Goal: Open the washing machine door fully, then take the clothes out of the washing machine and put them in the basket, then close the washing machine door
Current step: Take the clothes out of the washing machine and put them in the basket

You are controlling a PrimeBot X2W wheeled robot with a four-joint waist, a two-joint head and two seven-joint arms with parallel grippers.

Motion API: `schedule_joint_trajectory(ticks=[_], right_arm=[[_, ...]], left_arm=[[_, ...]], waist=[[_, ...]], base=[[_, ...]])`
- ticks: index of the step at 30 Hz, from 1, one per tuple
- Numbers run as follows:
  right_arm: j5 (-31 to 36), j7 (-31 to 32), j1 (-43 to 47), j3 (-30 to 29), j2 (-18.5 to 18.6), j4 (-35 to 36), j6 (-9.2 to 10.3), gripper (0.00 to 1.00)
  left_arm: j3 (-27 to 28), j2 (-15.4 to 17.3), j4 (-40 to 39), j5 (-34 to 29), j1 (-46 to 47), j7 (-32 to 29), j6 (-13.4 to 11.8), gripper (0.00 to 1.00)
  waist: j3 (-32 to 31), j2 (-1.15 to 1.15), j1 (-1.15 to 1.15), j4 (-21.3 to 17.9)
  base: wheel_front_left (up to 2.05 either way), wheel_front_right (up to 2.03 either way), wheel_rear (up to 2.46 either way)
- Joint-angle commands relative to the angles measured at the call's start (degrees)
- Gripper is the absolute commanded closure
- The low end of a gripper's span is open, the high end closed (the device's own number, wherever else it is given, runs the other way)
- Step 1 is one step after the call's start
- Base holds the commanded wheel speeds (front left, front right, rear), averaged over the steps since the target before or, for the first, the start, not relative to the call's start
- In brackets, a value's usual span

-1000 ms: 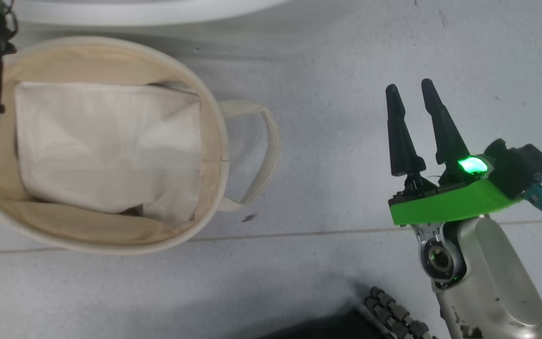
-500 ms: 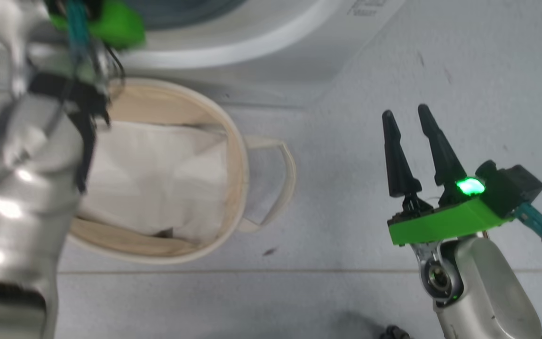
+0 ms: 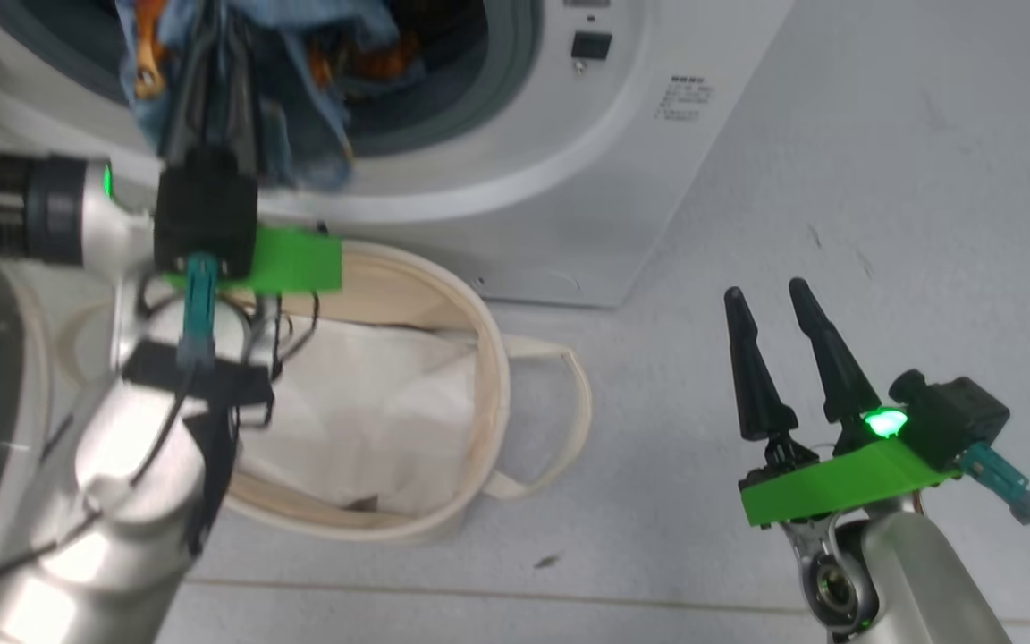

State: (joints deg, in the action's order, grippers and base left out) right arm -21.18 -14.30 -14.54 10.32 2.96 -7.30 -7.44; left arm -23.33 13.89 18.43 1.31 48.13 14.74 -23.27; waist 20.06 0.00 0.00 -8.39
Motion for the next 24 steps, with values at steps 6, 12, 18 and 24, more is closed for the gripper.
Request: schedule_joint_trajectory(ticks=[6,12,18,24], right_arm=[[1.27,-0.7,2.08,0.81,-0.08,1.19,-0.05,0.0],[1.59,-0.7,3.17,0.45,-0.08,0.96,-0.05,0.0],[1.82,-0.7,4.03,0.32,-0.08,0.84,-0.05,0.0],[2.03,-0.7,4.59,0.22,-0.08,0.62,-0.05,0.0]], left_arm=[[2.01,2.4,-9.37,1.01,-4.92,0.26,-1.38,1.0],[2.3,2.47,-14.33,1.32,-8.69,0.26,-1.87,1.0],[2.45,2.62,-19.62,1.09,-11.46,0.26,-2.3,1.0],[2.74,2.77,-22.85,0.84,-12.98,0.26,-2.75,1.0]], waist=[[-5.36,0.0,0.0,1.93],[-7.84,0.0,0.0,2.8],[-9.64,0.0,0.0,3.85],[-10.66,0.0,0.0,4.81]], base=[[0.0,0.0,0.0],[0.0,0.0,0.0],[0.0,0.0,0.0],[0.0,0.0,0.0]])
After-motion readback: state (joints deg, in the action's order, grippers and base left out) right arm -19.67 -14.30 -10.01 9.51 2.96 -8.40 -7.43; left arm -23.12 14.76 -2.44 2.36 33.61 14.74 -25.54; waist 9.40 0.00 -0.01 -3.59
